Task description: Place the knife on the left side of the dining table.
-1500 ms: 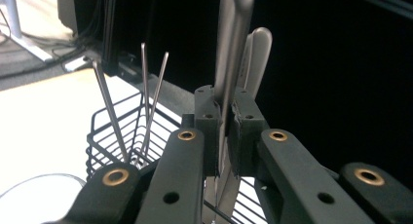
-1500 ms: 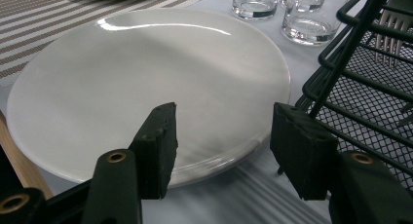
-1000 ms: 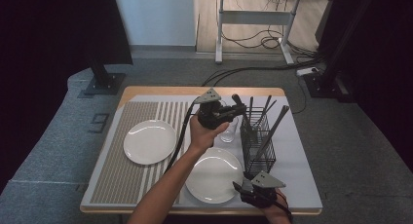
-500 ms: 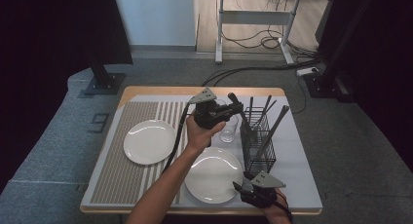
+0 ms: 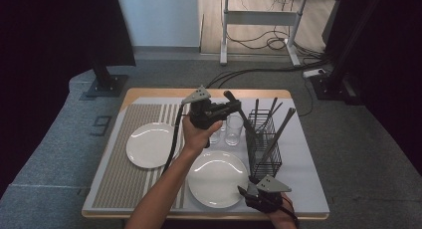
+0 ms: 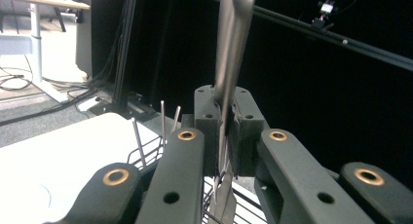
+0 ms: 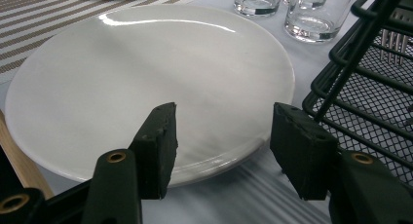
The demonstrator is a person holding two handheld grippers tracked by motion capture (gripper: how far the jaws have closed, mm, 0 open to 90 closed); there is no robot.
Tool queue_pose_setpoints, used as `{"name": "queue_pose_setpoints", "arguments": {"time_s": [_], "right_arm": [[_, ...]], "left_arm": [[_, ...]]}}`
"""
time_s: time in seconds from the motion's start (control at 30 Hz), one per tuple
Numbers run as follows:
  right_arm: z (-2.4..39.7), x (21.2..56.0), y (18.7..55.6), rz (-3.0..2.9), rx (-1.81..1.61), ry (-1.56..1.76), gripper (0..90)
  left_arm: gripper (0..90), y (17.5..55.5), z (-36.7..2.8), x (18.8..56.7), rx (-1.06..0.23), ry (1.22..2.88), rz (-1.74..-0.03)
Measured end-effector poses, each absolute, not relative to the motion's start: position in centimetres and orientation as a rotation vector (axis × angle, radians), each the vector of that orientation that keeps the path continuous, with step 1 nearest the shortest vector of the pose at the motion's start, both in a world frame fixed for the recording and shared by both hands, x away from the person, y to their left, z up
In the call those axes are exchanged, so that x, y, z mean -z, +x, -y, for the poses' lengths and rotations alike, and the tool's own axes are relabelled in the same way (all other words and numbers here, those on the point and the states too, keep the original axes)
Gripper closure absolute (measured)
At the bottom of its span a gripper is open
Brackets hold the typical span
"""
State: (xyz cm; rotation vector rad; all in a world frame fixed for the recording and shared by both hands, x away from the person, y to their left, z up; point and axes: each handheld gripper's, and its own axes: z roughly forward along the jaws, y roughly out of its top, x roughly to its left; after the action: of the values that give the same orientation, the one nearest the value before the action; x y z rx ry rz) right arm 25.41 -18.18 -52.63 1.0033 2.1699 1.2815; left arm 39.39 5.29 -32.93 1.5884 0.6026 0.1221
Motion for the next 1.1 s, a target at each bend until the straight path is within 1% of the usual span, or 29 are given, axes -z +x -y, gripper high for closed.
{"name": "queue_pose_setpoints", "arguments": {"time_s": [0.27,0.37,0.5,1.1], "right_arm": [[18.1,52.7,25.4,-2.173,-1.276,0.997,43.3],[18.0,52.7,25.4,-2.174,-1.275,0.999,43.3],[17.9,52.8,25.4,-2.178,-1.271,0.995,43.3],[17.8,52.8,25.4,-2.176,-1.269,0.999,43.2]], "left_arm": [[84.1,39.3,-7.1,32.5,-0.122,1.542,-0.615],[84.1,39.2,-7.7,32.4,-0.146,1.549,-0.618],[84.1,39.2,-8.3,32.5,-0.142,1.544,-0.63],[84.1,39.2,-12.2,35.8,-0.137,1.538,-0.734]]}}
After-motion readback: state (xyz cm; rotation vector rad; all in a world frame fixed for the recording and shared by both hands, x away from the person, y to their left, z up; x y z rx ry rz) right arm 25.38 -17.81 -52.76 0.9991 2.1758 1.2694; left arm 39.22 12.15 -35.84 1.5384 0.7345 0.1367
